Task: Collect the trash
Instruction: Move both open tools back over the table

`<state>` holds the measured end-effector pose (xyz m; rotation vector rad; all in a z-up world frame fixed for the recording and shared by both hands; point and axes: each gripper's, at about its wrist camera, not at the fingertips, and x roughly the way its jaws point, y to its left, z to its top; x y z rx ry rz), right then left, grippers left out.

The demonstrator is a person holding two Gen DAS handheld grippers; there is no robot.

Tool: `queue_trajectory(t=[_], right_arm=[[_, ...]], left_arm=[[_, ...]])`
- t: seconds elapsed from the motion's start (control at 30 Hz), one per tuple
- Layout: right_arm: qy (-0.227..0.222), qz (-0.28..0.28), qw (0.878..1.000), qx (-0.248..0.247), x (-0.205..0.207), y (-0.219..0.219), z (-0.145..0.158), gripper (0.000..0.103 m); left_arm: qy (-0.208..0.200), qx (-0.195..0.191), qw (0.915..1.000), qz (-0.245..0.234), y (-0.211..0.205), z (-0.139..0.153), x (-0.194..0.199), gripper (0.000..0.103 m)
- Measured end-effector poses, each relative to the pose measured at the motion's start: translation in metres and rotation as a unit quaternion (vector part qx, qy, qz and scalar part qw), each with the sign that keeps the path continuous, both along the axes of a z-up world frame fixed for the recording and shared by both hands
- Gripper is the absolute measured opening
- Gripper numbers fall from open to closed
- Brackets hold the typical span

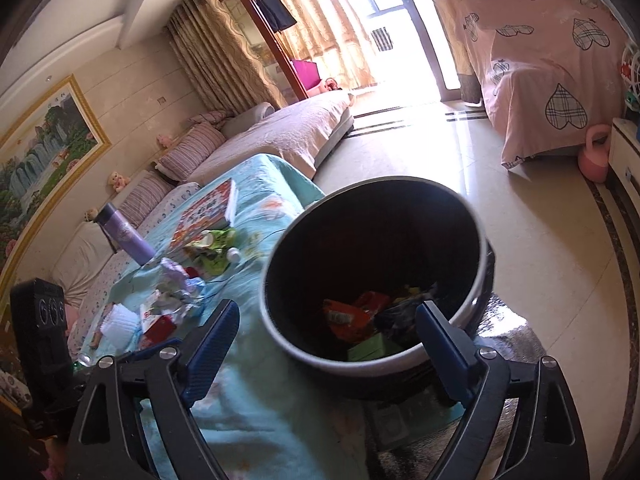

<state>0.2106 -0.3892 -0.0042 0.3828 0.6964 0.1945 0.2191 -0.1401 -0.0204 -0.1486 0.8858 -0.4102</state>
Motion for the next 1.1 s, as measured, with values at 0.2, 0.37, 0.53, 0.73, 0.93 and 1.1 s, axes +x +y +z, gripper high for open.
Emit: queue_trajectory(t=[0.2, 0.37, 0.53, 0.73, 0.93, 1.1], right_arm=[[0.007, 0.036, 0.999, 0.006, -0.012, 0.04, -0.005, 0.096], [0.021, 0.073, 0.997, -0.002, -0.016, 0.078, -0.014, 0.098], [0.021, 0.103, 0.994, -0.02, -0.019, 0.112, -0.022, 0.098], [0.001, 0.119, 0.993, -0.015, -0.018, 0.132, -0.025, 0.098], [-0.01, 0.13, 0.991, -0.026, -0.005, 0.15, -0.023, 0.098], [0.008, 0.14, 0.99, -0.018, 0.02, 0.16, -0.028, 0.098]], left_arm=[[0.0, 0.0, 0.9991, 0.044, 0.05, -0.006, -0.024, 0.051], [0.002, 0.002, 0.9968, 0.08, 0.087, -0.013, -0.042, 0.051], [0.012, -0.001, 0.9932, 0.116, 0.123, -0.022, -0.051, 0.051], [0.013, 0.002, 0.9887, 0.15, 0.15, -0.024, -0.054, 0.051], [0.027, 0.009, 0.9846, 0.172, 0.17, -0.029, -0.042, 0.051], [0.038, 0.024, 0.9836, 0.175, 0.176, -0.035, -0.026, 0.053]])
